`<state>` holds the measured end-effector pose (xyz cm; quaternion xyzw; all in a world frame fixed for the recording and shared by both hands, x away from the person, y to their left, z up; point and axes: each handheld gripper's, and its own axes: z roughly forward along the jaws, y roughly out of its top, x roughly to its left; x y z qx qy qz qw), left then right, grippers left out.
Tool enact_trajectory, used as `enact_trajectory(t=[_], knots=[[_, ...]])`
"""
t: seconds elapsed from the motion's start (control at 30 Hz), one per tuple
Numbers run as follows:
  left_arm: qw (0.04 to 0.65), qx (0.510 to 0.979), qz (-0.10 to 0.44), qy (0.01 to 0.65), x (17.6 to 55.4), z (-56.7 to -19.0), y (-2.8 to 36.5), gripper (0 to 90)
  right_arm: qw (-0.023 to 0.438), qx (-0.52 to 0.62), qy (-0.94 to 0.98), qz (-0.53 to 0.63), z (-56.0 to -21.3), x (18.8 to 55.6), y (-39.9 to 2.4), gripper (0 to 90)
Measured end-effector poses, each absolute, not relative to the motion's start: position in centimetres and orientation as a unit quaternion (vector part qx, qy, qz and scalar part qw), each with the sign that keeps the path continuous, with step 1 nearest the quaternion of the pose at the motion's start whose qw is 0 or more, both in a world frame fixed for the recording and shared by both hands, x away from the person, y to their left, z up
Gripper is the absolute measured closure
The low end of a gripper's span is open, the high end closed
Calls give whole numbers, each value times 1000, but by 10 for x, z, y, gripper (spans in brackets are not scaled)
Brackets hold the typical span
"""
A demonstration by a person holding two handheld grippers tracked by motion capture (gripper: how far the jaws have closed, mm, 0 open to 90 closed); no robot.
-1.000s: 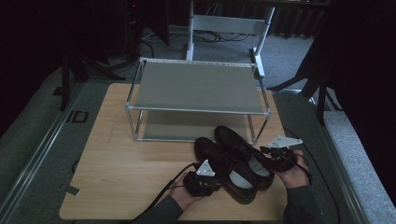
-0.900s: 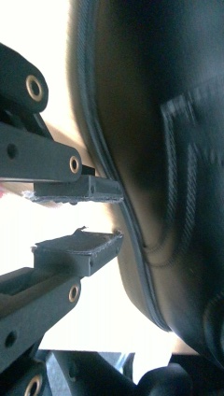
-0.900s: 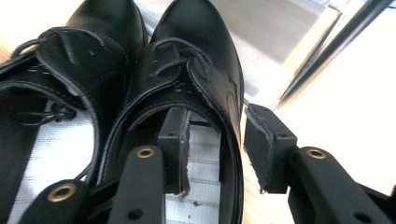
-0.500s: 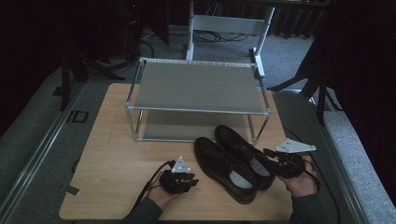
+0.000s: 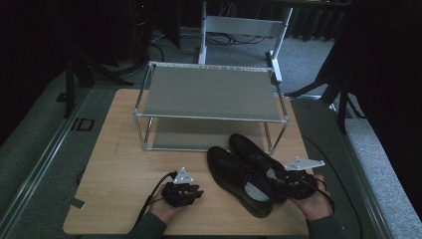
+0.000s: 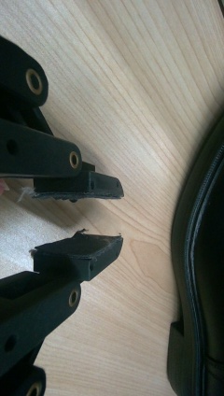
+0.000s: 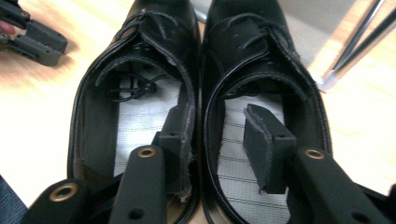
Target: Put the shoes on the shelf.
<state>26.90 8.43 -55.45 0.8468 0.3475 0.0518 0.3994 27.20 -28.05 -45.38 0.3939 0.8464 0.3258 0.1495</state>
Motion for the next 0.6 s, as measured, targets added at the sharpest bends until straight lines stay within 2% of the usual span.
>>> enact_trajectory(t=[0.6], knots=[[397, 850, 49, 344, 270, -556, 80, 703, 95, 421, 860, 271, -464, 275, -276, 464]])
